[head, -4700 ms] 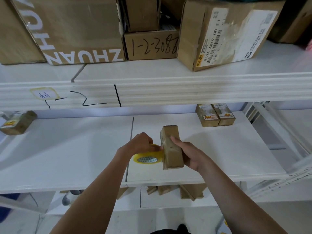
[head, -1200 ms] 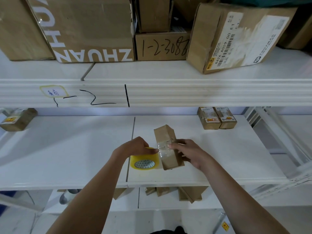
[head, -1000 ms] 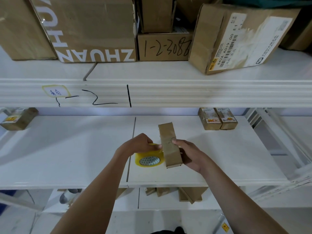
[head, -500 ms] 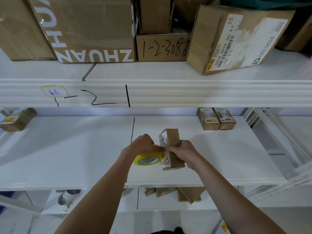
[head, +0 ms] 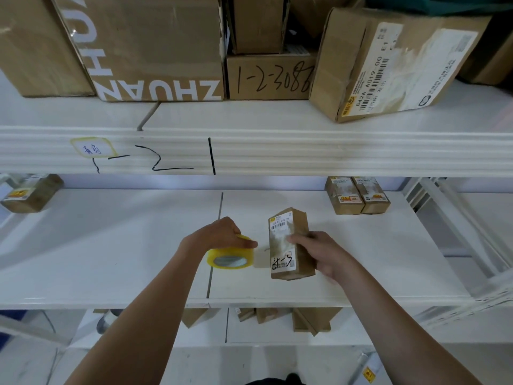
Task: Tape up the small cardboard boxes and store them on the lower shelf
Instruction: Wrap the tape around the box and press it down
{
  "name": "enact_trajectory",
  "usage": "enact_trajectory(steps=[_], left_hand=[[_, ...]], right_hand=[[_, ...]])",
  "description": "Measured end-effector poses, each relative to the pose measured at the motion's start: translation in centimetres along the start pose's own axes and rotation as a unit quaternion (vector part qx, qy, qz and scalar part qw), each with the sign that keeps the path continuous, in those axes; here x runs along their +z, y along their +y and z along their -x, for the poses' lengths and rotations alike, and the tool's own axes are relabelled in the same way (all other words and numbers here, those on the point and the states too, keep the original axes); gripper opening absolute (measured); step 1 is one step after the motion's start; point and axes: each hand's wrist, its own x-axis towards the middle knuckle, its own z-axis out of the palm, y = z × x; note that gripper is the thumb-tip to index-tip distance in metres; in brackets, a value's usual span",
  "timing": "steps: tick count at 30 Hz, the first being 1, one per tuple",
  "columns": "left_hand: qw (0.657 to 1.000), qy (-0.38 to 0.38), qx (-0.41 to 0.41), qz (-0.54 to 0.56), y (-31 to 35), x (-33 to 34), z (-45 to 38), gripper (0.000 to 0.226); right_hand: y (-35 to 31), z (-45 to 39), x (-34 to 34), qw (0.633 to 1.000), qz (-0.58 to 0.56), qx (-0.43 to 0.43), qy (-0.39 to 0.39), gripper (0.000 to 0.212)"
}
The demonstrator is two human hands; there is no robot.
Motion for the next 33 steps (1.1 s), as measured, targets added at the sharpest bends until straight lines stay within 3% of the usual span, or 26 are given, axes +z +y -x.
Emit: enact_trajectory(steps=[3, 11, 15, 22, 25, 30, 33], left_hand=[[0.997, 0.015, -0.021, -0.068, -0.3, 0.6, 0.0, 0.07], [0.999, -0.011, -0.014, -0.029, 0.9, 0.8, 0.4, 0.059], [0.998, -0.032, -0.001, 0.049, 1.1, 1.2, 0.8, 0.058], [0.995, -0.008, 0.026, 0.1, 1.5, 1.3, 0.9, 0.054], [0.996, 0.013, 0.017, 0.085, 0.9, 1.3, 0.7, 0.058], [0.998, 0.047, -0.009, 0.037, 0.9, 2.3, -0.1, 0.075], [0.997, 0.07, -0.012, -0.007, 1.8, 3.1, -0.6, 0.076]], right_hand=[[-0.5, 0.4, -0.3, 0.999, 0.001, -0.016, -0.037, 0.033], [0.3, 0.5, -0.2, 0.995, -0.047, -0.019, -0.086, 0.039], [0.6, 0.1, 0.2, 0.992, -0.083, -0.007, -0.099, 0.042], [1.2, 0.1, 0.6, 0.977, -0.186, 0.028, -0.104, 0.039], [1.1, 0.1, 0.2, 0.988, -0.128, 0.003, -0.083, 0.043], [0.8, 0.0, 1.5, 0.998, 0.02, -0.021, 0.049, 0.048], [0.4, 0.1, 3.0, 0.982, 0.172, -0.014, 0.073, 0.073]])
